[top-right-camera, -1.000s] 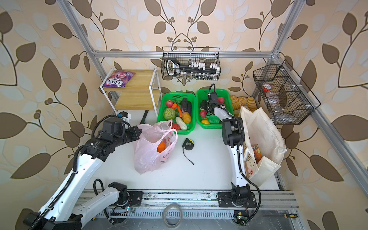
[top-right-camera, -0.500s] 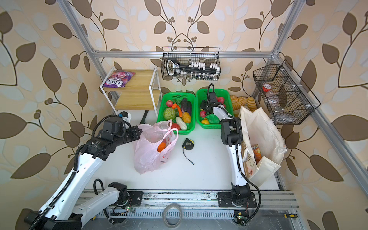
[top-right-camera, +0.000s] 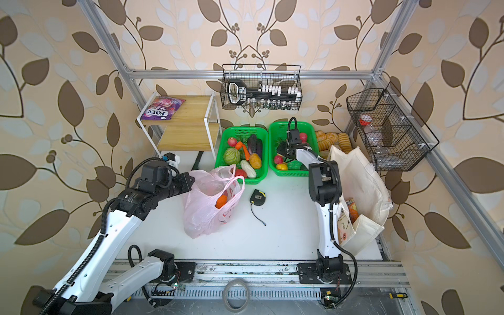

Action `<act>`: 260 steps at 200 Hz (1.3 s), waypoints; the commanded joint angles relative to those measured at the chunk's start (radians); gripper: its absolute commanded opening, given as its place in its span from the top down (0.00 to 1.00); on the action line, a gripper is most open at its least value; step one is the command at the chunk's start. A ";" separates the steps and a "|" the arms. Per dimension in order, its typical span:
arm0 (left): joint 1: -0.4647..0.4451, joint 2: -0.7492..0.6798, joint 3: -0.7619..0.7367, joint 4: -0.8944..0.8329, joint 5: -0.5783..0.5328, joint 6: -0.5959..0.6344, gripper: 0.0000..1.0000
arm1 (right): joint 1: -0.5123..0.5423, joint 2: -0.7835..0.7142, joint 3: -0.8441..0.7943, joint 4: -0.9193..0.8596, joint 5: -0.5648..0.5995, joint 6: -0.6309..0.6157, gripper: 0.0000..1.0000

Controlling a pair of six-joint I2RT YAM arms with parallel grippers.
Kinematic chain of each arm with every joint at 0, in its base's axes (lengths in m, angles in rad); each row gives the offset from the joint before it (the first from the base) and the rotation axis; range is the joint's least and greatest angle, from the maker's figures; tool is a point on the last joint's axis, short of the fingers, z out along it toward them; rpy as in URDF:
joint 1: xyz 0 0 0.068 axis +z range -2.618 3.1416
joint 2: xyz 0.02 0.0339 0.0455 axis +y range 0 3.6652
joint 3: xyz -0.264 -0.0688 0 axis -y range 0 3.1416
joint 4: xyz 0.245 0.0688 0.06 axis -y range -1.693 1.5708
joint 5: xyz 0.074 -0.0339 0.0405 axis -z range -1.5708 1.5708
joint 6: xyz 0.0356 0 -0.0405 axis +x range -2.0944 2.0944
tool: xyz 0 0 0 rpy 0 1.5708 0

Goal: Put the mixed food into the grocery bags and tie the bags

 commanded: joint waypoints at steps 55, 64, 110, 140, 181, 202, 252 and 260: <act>0.009 -0.030 -0.010 0.005 0.064 -0.059 1.00 | 0.015 -0.410 -0.373 0.189 -0.199 0.112 0.55; 0.009 -0.032 -0.011 0.001 0.072 -0.060 1.00 | 0.023 -0.459 -0.419 0.225 -0.257 0.149 0.56; 0.009 -0.038 -0.017 0.009 0.092 -0.074 1.00 | 0.135 -0.659 -0.493 0.166 -0.301 0.118 0.57; 0.009 -0.047 -0.005 -0.007 0.063 -0.065 1.00 | 0.234 -0.770 -0.595 0.089 -0.292 0.054 0.57; 0.009 -0.068 0.000 -0.008 0.047 -0.062 1.00 | 0.305 -0.911 -0.709 0.015 -0.328 -0.024 0.58; 0.009 -0.077 -0.008 0.004 0.055 -0.070 1.00 | 0.344 -0.942 -0.720 -0.060 -0.411 -0.085 0.58; 0.010 -0.087 -0.023 0.018 0.075 -0.090 1.00 | 0.529 -0.937 -0.747 0.034 -0.466 -0.081 0.58; 0.009 -0.089 -0.023 0.020 0.078 -0.091 1.00 | 0.550 -0.920 -0.739 0.069 -0.457 -0.065 0.58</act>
